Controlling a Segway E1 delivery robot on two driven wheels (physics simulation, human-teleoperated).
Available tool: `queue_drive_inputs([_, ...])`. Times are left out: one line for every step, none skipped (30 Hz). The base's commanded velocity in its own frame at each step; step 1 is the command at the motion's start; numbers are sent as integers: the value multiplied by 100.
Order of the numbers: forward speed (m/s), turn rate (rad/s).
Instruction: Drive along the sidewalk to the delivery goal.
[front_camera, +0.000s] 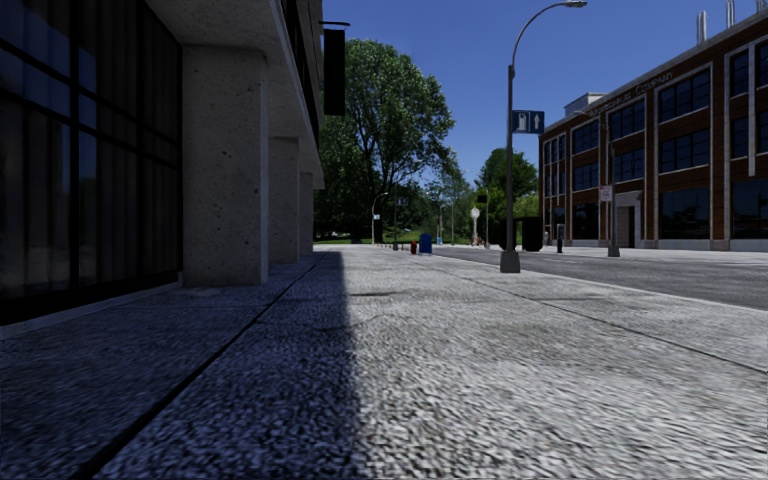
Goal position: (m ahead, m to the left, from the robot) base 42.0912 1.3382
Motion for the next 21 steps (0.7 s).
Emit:
queue_drive_inputs([200,0])
queue_drive_inputs([200,0])
queue_drive_inputs([200,0])
queue_drive_inputs([200,0])
queue_drive_inputs([200,0])
queue_drive_inputs([200,0])
queue_drive_inputs([200,0])
queue_drive_inputs([200,0])
queue_drive_inputs([200,0])
queue_drive_inputs([200,0])
queue_drive_inputs([200,0])
queue_drive_inputs([200,0])
queue_drive_inputs([200,0])
queue_drive_inputs([200,0])
queue_drive_inputs([200,0])
queue_drive_inputs([200,0])
queue_drive_inputs([200,0])
queue_drive_inputs([200,0])
queue_drive_inputs([200,0])
queue_drive_inputs([200,0])
queue_drive_inputs([200,0])
